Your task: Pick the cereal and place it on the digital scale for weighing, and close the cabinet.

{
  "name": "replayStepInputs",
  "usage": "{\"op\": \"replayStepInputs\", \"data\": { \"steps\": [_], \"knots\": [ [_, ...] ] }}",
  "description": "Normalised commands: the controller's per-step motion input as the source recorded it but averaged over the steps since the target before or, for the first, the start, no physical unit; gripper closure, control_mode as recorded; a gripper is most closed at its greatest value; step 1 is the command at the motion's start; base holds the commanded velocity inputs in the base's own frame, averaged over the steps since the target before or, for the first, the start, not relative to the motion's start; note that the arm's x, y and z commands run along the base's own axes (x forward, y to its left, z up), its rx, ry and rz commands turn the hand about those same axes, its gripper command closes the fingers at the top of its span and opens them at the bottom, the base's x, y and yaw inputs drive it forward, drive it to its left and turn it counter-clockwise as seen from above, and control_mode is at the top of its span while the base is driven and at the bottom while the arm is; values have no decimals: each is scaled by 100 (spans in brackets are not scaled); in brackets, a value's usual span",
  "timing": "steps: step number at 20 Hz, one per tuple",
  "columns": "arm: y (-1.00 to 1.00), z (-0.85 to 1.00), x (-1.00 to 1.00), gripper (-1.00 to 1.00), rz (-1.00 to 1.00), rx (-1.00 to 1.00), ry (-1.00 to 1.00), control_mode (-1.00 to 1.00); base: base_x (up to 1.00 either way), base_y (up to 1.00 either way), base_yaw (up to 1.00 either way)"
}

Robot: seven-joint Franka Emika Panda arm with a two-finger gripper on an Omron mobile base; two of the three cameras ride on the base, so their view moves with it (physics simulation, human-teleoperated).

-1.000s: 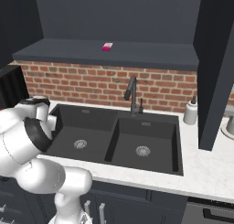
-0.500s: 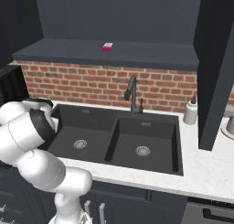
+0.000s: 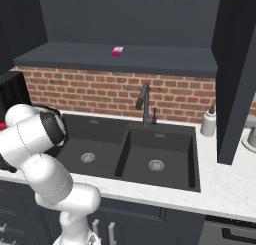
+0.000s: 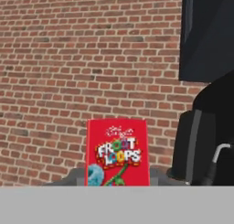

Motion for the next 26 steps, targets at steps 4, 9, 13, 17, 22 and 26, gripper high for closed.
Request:
{"op": "replayStepInputs", "data": {
  "steps": [4,9,13,17,22,26],
  "knots": [
    [0,-3,13,100,0,7,0,-100,0,0,0],
    [11,-9,8,100,0,2,1,-100,0,0,0],
    [19,-14,4,100,0,0,1,-100,0,0,0],
    [18,-11,12,100,0,0,6,-100,0,0,0],
    [2,-8,12,100,0,1,4,-100,0,0,0],
    [0,-19,9,100,0,0,1,-100,0,0,0]
  ]
}}
